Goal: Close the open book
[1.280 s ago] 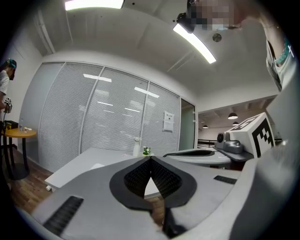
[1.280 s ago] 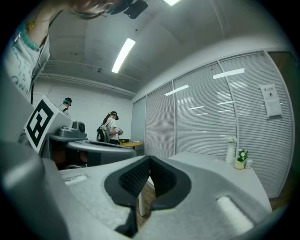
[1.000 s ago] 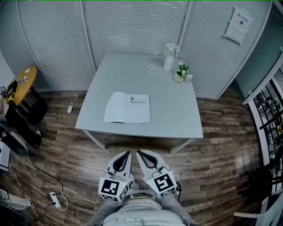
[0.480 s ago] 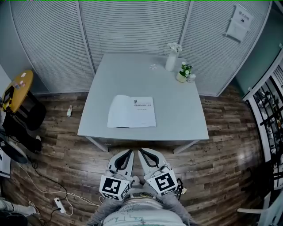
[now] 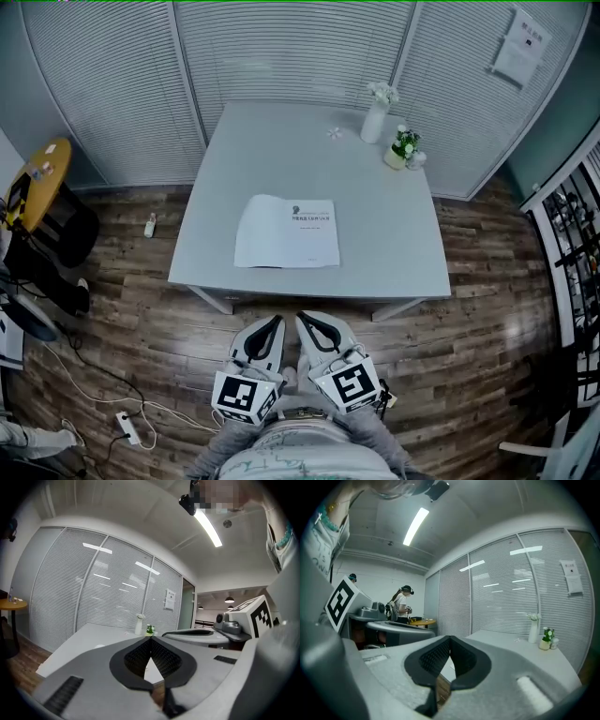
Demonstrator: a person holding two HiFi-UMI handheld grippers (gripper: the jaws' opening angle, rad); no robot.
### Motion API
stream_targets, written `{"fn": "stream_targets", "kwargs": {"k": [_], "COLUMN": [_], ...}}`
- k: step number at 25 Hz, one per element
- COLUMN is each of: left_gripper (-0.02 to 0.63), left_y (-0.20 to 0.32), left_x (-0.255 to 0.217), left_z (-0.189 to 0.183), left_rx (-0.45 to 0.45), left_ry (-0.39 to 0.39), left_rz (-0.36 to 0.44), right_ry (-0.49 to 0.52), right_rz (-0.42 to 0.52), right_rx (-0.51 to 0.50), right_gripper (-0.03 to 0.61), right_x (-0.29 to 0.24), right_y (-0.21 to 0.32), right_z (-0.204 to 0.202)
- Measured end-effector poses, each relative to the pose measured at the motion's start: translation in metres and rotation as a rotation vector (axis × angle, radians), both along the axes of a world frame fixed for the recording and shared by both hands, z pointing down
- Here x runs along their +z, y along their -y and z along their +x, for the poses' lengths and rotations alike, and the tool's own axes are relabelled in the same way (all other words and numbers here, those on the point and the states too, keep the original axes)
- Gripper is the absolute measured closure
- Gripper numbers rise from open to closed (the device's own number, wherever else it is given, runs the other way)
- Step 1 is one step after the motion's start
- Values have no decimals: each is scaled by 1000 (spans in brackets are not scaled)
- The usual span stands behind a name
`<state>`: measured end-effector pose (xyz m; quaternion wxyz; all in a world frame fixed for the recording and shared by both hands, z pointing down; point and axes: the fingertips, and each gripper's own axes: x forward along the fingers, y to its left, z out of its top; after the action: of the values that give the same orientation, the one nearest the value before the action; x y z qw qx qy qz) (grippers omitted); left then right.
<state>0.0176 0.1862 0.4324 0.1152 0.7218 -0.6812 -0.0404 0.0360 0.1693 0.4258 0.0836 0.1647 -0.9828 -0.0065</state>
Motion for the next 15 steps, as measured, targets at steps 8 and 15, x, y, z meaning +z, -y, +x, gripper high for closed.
{"fn": "stream_targets", "kwargs": {"k": [8,15], "left_gripper": [615,615], "left_y": [34,92], "left_x": [1,-4], "left_z": [-26,-56], "left_rx": [-21,-45], "left_ry": [8,12], "left_rz": [-5,2], "right_ry": [10,18], "right_rz": [-6,-9], "right_rx": [-28,-83], "right_gripper": [578,578], "right_x": [2,-6], "right_y": [37,87], "right_z": [-26,-64]}}
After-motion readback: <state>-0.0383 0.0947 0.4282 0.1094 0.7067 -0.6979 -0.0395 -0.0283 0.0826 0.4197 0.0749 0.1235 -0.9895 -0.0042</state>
